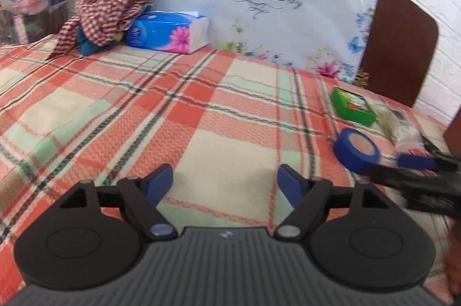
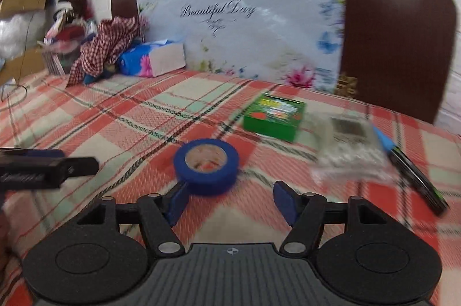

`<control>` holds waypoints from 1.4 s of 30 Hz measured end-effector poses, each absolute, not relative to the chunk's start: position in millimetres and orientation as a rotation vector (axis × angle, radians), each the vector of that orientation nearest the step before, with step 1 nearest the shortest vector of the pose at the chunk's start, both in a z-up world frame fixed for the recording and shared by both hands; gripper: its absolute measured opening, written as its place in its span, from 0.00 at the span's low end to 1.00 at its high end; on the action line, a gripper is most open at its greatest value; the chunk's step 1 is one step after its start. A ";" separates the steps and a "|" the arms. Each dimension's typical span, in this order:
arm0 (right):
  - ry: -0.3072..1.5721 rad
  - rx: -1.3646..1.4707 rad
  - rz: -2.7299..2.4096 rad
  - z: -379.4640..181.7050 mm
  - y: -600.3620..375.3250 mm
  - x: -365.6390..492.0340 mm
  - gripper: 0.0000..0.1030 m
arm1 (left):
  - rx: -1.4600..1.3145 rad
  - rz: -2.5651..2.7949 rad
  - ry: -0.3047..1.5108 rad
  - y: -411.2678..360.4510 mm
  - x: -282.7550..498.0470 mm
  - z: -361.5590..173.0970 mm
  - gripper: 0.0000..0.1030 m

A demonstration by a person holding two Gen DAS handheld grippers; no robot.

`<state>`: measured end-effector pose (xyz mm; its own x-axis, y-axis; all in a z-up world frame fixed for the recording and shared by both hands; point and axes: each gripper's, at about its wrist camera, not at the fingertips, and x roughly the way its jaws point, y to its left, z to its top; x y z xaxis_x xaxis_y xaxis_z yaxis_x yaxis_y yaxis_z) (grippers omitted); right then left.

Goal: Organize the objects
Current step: 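Move the left gripper to the blue tape roll and grasp it, then carry the blue tape roll into the brown box and release it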

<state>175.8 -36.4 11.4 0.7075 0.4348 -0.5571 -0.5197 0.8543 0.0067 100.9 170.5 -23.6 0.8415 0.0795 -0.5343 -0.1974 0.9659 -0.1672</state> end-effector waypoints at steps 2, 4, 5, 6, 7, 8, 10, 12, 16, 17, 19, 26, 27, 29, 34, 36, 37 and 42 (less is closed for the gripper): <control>0.592 -0.157 0.534 7.5 -25.3 186.1 0.60 | -0.254 0.134 0.541 176.1 98.0 -24.1 0.78; 0.577 -0.189 0.520 8.6 -20.5 184.1 0.51 | -0.288 0.122 0.531 180.0 95.3 -24.7 0.78; 0.570 -0.204 0.509 8.8 -20.7 178.9 0.50 | -0.295 0.120 0.530 180.2 95.2 -24.7 0.78; 0.569 -0.210 0.502 8.8 -23.2 173.1 0.46 | -0.295 0.120 0.529 178.8 94.7 -23.5 0.78; 0.570 -0.214 0.495 7.9 -25.5 166.4 0.38 | -0.292 0.121 0.529 177.4 94.6 -23.2 0.78; 0.571 -0.220 0.488 7.8 -31.2 157.0 0.13 | -0.288 0.121 0.530 176.1 94.9 -22.7 0.78; 0.571 -0.236 0.446 6.7 -46.8 132.7 0.08 | -0.277 0.125 0.533 173.9 95.6 -22.6 0.79; 0.568 -0.234 0.408 5.1 -72.6 103.7 0.10 | -0.263 0.129 0.542 171.0 96.6 -22.0 0.80; 0.589 -0.142 0.337 5.9 -123.9 66.0 0.33 | -0.233 0.080 0.594 153.6 112.2 -11.5 0.80; 0.596 -0.112 0.332 5.7 -132.7 62.1 0.36 | -0.262 0.043 0.600 147.6 119.9 -5.4 0.77; 0.600 -0.082 0.327 4.5 -141.0 58.0 0.37 | -0.293 -0.001 0.594 131.8 135.6 9.9 0.72; 0.585 -0.087 0.326 1.1 -139.0 55.7 0.42 | -0.178 -0.067 0.779 74.1 203.8 2.7 0.46; 0.585 -0.078 0.327 1.4 -140.1 55.9 0.43 | -0.144 -0.049 0.773 69.9 205.2 1.5 0.42; 0.585 -0.065 0.327 1.9 -141.8 56.2 0.44 | -0.151 -0.059 0.800 67.1 203.7 4.5 0.20; 0.558 -0.070 0.329 6.7 -142.5 52.4 0.50 | -0.250 -0.243 0.903 42.1 165.2 5.5 0.16; 0.546 -0.108 0.343 7.8 -136.9 50.1 0.55 | -0.265 -0.303 0.929 24.3 147.3 5.0 0.16; 0.535 -0.127 0.347 8.9 -134.7 47.9 0.55 | -0.290 -0.351 0.953 15.8 140.2 4.0 0.16; 0.512 -0.176 0.341 12.9 -132.8 43.0 0.60 | -0.200 -0.428 0.959 -20.9 117.2 10.0 0.24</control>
<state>43.0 -132.8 12.9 0.8169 0.2748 -0.5070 -0.3617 0.9289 -0.0793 117.2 -20.9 10.0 0.4993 -0.4386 -0.7472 0.2642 0.8984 -0.3507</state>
